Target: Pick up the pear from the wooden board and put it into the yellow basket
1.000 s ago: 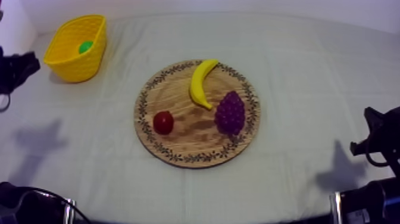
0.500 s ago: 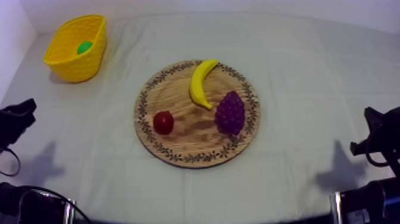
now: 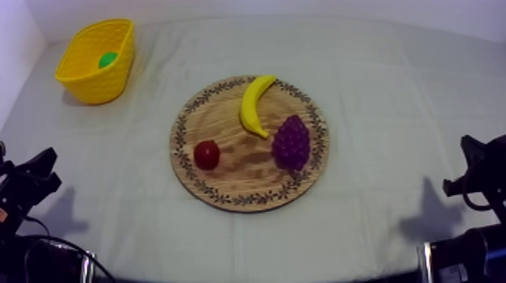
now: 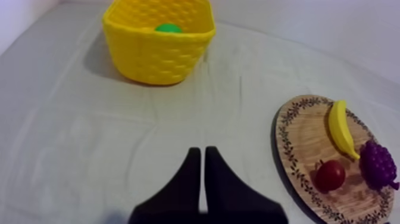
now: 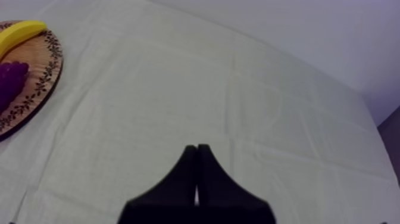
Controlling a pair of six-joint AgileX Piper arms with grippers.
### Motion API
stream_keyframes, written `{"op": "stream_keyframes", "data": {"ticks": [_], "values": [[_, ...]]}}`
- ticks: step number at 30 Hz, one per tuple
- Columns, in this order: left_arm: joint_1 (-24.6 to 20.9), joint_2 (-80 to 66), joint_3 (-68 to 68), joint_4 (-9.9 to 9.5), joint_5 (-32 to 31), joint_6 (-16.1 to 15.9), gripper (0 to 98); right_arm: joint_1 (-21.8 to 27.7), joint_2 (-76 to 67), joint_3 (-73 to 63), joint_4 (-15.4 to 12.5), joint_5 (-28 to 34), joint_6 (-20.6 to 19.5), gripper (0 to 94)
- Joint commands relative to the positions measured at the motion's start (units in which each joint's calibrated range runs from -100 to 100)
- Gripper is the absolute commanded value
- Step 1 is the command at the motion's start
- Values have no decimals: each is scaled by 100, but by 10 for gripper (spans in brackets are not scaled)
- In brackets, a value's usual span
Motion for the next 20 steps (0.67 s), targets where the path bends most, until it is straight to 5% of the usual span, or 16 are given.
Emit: {"op": "stream_keyframes", "data": {"ticks": [1,9,20], "values": [[30,-51,39,6,-39,78,0,-2,0,-2,0,11,1,4],[78,-93,320,-172,-775,299,0,-2,0,-2,0,11,1,4],[81,-95,364,-197,-901,367,0,-8,0,-2,0,11,2,4]]}}
